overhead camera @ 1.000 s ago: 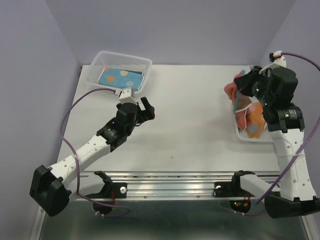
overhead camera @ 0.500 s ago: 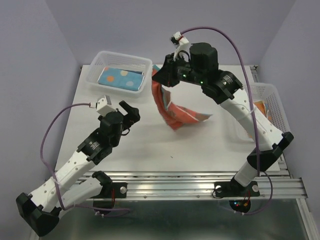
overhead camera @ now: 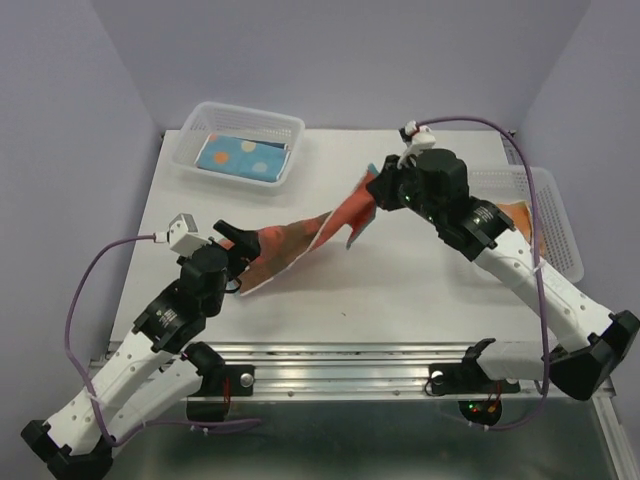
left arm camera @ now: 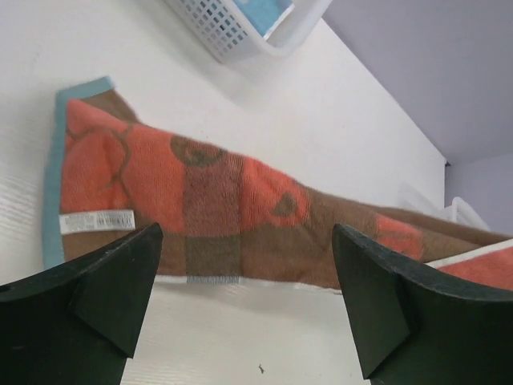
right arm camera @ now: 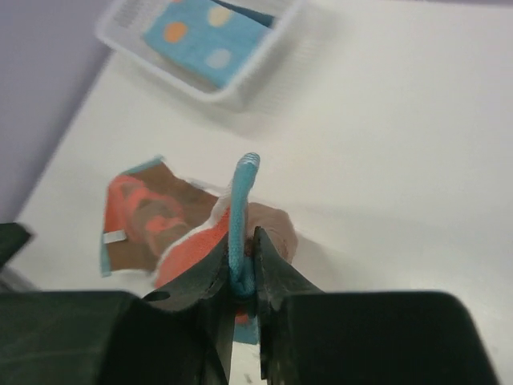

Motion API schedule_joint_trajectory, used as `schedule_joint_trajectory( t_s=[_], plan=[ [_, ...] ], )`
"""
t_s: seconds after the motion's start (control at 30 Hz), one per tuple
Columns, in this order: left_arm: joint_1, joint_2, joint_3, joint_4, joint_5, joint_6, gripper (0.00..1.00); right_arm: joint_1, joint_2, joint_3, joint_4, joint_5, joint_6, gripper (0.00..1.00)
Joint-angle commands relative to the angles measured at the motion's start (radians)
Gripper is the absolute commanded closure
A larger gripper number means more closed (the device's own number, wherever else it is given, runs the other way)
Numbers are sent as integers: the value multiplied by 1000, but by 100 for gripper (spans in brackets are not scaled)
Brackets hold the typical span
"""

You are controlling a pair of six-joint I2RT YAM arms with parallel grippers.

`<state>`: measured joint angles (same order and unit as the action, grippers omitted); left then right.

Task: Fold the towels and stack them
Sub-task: Move the towel to the center of the board, then flatten out the crumpled towel

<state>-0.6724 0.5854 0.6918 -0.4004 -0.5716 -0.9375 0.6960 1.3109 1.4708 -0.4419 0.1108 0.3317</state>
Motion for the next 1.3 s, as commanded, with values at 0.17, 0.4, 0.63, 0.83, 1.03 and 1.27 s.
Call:
schedule_joint_trajectory(
  t_s=[0.17, 0.4, 0.63, 0.83, 1.03, 1.27],
  plan=[
    [-1, 69, -57, -17, -5, -29, 1, -349, -30, -448, 117, 78, -66, 46],
    [0, 162, -58, -9, -14, -67, 1, -210, -21, -379, 134, -83, -77, 0],
    [33, 177, -54, -21, -53, -84, 1, 139, 122, -452, 281, -28, 112, 0],
    [195, 108, -98, 13, -12, -57, 1, 437, 440, -220, 264, 93, 50, 0],
    [290, 109, -143, 75, 110, -12, 1, 546, 677, 12, 158, 203, -11, 4],
    [303, 134, -141, 80, 108, -6, 1, 560, 778, 76, 126, 253, 3, 23]
  ],
)
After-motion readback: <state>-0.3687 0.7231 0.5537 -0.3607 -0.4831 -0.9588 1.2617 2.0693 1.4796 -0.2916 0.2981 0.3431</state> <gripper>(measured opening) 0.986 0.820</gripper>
